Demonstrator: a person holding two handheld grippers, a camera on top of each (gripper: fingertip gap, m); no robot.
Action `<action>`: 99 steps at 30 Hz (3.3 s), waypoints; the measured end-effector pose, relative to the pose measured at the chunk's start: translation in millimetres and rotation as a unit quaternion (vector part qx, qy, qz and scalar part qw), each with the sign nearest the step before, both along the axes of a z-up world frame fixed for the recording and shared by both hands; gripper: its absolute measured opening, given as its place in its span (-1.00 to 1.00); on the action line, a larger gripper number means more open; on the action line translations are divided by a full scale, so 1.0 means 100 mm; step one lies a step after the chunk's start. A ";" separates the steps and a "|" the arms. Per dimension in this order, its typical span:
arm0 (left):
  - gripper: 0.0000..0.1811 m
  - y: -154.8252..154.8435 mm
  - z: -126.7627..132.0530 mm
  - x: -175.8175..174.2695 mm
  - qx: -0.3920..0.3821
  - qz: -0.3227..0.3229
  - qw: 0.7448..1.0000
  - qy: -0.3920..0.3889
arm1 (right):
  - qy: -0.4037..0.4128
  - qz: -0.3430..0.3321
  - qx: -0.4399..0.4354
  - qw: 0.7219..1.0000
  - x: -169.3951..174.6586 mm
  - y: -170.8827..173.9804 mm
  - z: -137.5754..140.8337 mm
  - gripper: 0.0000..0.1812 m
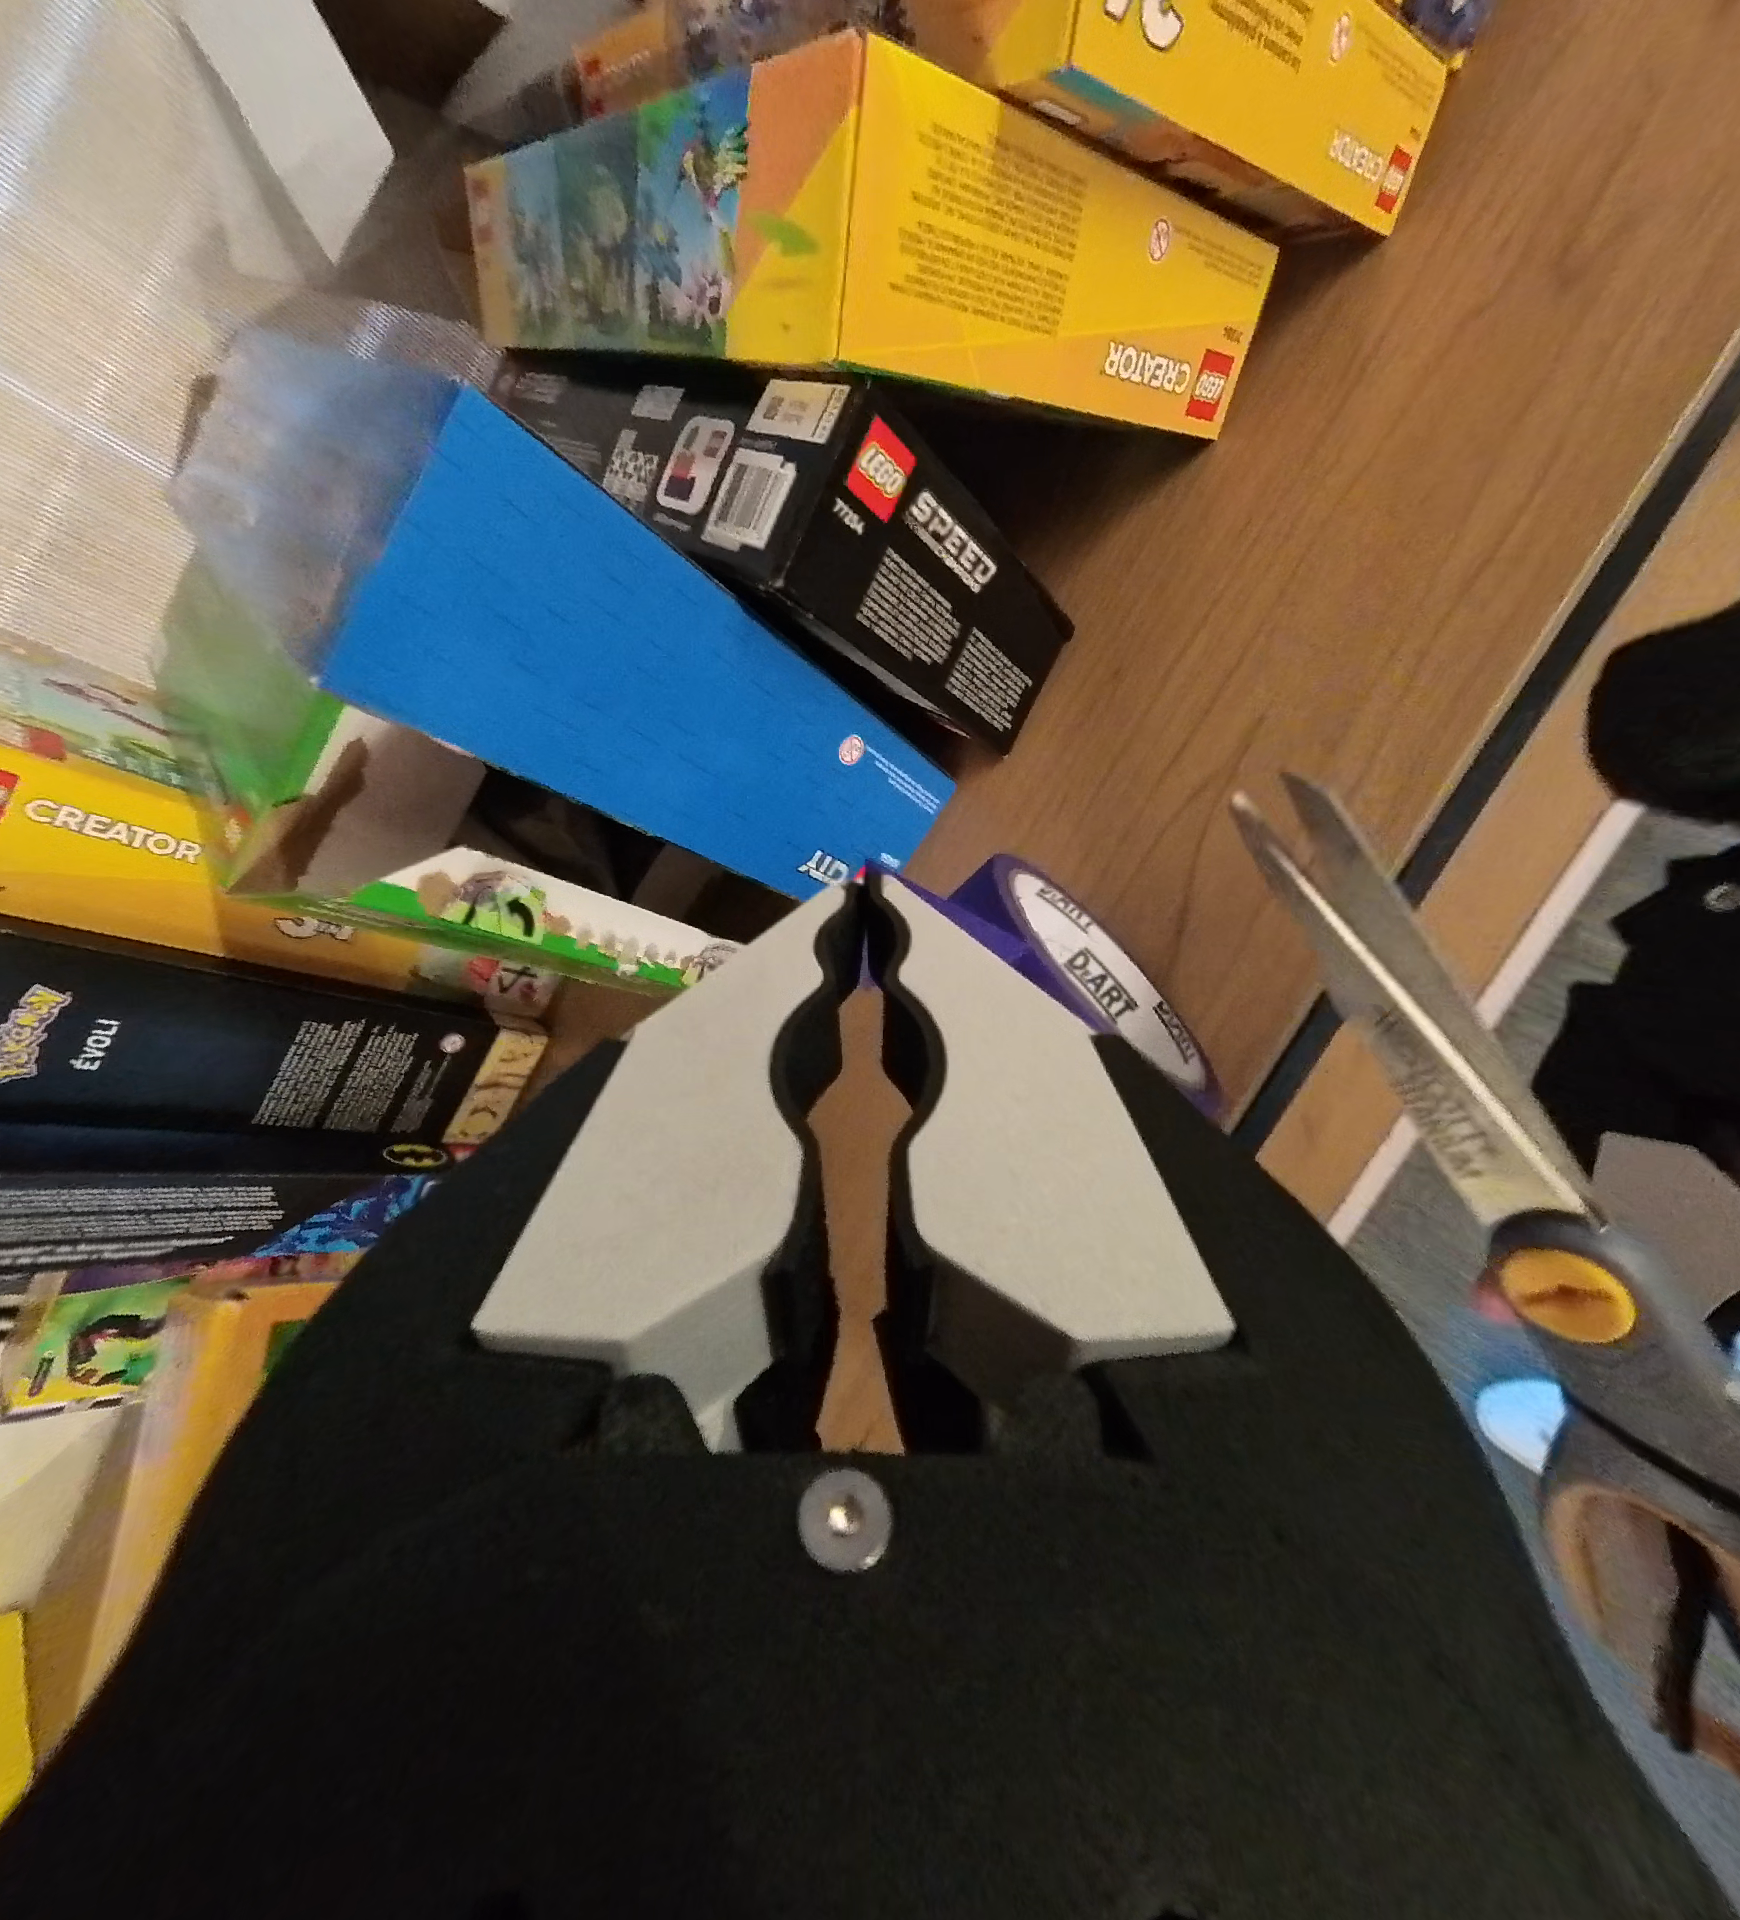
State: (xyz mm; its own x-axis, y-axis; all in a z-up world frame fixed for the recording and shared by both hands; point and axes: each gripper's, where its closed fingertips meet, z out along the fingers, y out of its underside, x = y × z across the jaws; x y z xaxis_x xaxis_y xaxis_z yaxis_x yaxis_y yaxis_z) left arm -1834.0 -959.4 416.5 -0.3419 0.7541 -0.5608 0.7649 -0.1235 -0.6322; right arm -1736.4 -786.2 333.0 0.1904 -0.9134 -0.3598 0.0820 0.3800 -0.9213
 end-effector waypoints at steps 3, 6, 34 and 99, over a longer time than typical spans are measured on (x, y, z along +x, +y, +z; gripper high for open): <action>-1.00 -0.02 0.00 0.00 0.034 0.003 0.999 -0.025 | -0.013 0.009 0.004 1.000 0.10 -0.02 0.01 -0.42; -1.00 -0.02 -0.01 -0.01 0.066 0.009 0.996 -0.053 | -0.017 0.013 0.003 1.000 0.20 -0.04 0.00 -0.30; -1.00 -0.08 -0.08 0.01 0.138 0.008 0.979 -0.150 | -0.206 0.052 0.013 0.977 0.58 -0.49 0.28 -0.31; -1.00 -0.03 -0.05 0.16 0.090 -0.025 0.982 -0.165 | -0.205 0.098 0.077 0.971 0.38 -0.54 0.46 -0.55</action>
State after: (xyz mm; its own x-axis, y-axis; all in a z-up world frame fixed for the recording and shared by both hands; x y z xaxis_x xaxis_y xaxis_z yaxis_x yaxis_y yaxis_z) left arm -1817.8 -962.6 411.4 -0.1228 0.8621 -0.4916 0.9278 -0.0761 -0.3652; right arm -1698.4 -839.9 379.4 0.5120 -0.7864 -0.3456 0.3425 0.5559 -0.7574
